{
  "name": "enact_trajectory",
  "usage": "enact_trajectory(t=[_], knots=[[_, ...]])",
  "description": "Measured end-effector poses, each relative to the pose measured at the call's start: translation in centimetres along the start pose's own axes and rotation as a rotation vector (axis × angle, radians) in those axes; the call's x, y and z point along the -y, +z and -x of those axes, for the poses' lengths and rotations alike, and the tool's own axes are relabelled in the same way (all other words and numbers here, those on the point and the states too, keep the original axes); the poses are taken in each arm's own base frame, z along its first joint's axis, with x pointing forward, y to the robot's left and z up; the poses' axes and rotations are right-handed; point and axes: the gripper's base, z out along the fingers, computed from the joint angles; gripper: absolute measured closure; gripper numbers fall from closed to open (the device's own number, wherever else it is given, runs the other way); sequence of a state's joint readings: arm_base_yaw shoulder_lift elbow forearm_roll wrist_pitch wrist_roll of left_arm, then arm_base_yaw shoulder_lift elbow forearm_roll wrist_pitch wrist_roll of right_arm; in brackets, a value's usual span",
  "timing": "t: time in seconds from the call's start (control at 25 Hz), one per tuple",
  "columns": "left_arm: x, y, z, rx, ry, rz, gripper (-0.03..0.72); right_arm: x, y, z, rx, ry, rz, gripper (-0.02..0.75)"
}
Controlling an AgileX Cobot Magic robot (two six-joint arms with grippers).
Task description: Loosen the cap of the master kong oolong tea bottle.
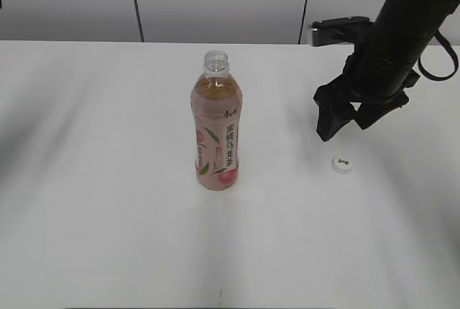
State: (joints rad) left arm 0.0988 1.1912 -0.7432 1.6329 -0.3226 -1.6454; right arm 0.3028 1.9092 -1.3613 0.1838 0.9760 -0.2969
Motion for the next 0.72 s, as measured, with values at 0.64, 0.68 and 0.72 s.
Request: enact_trajectory(t=[0.64,0.68,0.72], knots=[[3.6,-5.9,1.9,0.086,0.002,-0.193,0.395,-2.3,-6.0,-6.6,0.086,0.049,-0.004,0.167],[3.9,-6.0,1.6,0.068,-0.009,-0.228,0.404,-2.5,-6.6,-6.8,0.097,0.048,-0.004,0.171],[4.2,-6.0,1.3,0.054,-0.017,-0.254,0.421,-2.6,-7.1,-7.1,0.101,0.048,-0.001,0.176]])
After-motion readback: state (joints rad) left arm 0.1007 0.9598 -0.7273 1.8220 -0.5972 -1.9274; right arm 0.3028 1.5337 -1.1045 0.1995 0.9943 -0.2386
